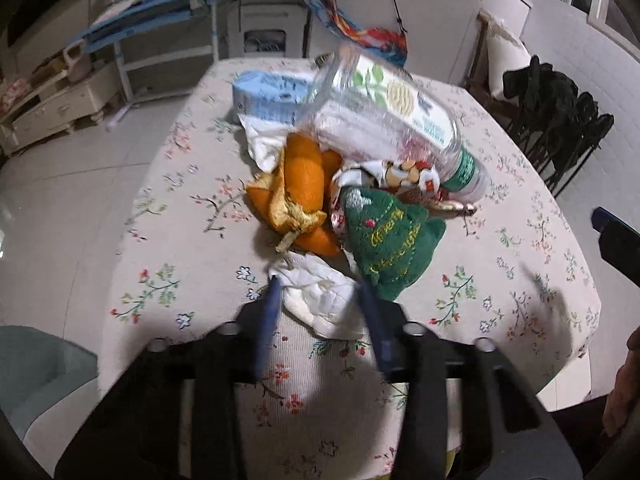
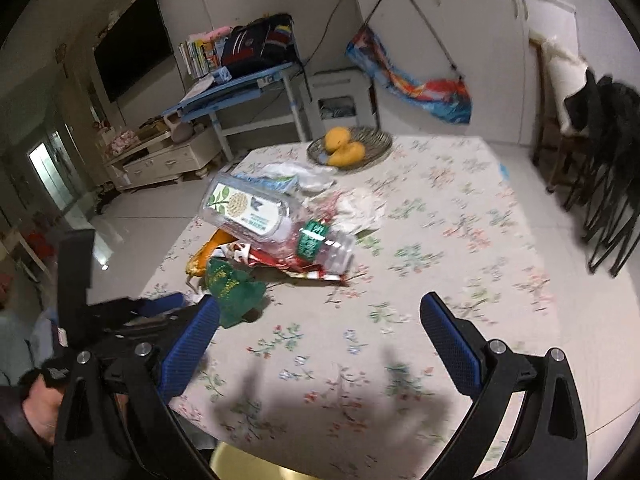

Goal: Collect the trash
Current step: 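Grasp the white tissue with the left tool while the right tool grasps the green cloth bag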

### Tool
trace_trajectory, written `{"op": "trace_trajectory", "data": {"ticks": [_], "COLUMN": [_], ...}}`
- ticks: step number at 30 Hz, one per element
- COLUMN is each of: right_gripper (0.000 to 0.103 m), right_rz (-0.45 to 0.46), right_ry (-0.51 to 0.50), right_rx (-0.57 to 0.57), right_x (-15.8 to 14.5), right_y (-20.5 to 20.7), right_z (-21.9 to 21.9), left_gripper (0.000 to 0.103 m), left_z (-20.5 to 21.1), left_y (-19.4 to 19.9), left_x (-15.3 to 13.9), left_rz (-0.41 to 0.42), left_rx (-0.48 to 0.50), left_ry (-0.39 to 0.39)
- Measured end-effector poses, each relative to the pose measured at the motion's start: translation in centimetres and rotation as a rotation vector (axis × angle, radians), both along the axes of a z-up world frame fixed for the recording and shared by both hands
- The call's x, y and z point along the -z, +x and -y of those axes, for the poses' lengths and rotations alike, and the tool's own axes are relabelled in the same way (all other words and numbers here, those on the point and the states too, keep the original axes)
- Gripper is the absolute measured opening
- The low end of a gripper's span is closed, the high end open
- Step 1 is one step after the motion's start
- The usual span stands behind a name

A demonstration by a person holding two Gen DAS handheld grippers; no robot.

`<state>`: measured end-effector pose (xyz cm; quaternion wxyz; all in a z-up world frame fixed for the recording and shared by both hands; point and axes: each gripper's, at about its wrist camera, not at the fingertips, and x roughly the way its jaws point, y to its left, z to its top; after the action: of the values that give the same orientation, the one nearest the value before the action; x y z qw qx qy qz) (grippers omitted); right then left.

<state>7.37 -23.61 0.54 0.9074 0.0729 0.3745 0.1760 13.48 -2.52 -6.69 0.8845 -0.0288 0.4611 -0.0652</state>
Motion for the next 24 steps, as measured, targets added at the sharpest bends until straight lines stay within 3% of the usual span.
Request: {"op": "trace_trajectory", "data": {"ticks": [5,6,12,16,20,23,24], "right_gripper": [0.096,0.096,0.096,0.09,0.079,0.071,0.06], "right_rz": [-0.025,-0.026,-0.056,-0.096,-0.152,-0.175,-0.174], "right_ry": [-0.014,-0.02,-0.052,-0.047,-0.041,0.012,0.019], "right_rx": [-0.069,-0.085,-0.153,-0.154,-0.155,-0.165,-0.174], "right_x": [0.5,0.5,1.8,3.1,4.8,5.3,5.2], "right_y": [0.9,1.1,2.6,4.3,5.8,6.2,6.2], "right_z": [-2.7,-3.4,-6.8,-7.8,-7.8,-7.4,-7.4], "left_gripper": [0.019,0.01,0.007,0.007,0.012,0.032,0.038], "left_z": [-0.6,-1.1,-3.2,-4.0,-3.8,-3.5,-3.5], "left_y": [-0.1,-0.3,-1.8,-2.1,-2.1,-2.1,-2.1], "left_x": [-0.5,-0.7,-1.0,-0.9,-0.7,-0.7,-0.6], "left_rz": [0.016,0.011,-0.001,-0.012,-0.012,-0.004,0.0], "left_rx": [0.031,0.033,0.027,0.03,0.033,0.032,0.03], "left_ry": [-0.018,-0.033,-0.059,-0.072,-0.05,-0.034,-0.027]}}
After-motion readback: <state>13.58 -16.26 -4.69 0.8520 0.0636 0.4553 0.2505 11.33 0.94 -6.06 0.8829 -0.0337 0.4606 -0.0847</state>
